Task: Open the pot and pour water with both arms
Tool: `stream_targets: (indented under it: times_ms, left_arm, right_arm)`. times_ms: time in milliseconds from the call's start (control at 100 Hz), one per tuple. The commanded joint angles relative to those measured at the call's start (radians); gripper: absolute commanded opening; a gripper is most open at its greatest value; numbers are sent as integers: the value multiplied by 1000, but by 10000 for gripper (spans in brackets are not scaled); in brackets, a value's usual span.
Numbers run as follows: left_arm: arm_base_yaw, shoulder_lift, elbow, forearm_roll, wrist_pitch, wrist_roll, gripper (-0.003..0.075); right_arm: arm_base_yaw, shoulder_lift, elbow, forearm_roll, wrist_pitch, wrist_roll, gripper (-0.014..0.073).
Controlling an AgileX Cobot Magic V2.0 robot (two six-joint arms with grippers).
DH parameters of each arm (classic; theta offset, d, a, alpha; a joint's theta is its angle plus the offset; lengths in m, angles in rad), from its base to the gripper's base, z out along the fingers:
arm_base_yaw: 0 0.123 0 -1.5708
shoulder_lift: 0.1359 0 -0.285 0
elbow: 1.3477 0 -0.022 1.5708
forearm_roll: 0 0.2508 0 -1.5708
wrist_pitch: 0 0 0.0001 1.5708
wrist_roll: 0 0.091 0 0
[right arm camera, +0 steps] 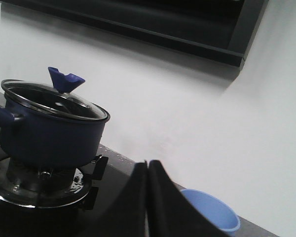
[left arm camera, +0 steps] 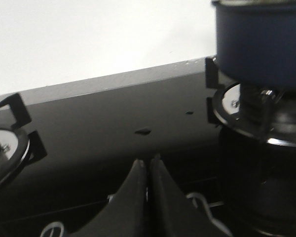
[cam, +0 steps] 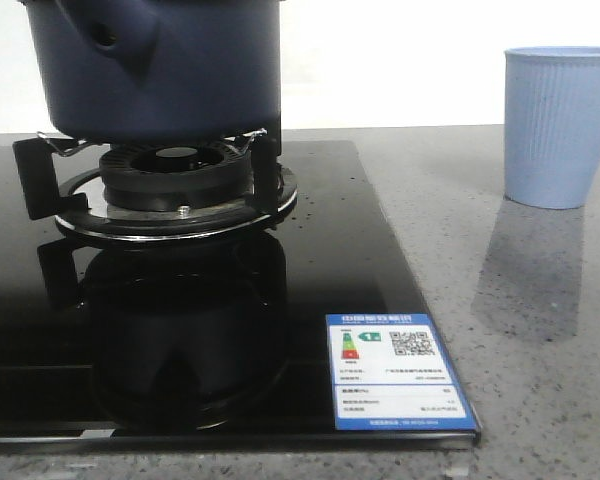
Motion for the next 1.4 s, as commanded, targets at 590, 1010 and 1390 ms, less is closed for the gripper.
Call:
stream_targets:
  times_ms: [590, 1010, 1390]
  left_arm:
    - [2, -154, 170, 163, 65, -265, -19]
    - [2, -154, 170, 163, 65, -265, -19]
    - [2, -154, 170, 163, 65, -265, -19]
  right_arm:
    - [-5, 5, -26, 12, -19, 2, -67]
    - [-5, 5, -26, 12, -19, 2, -67]
    - [-5, 4, -22, 23, 242, 4, -67]
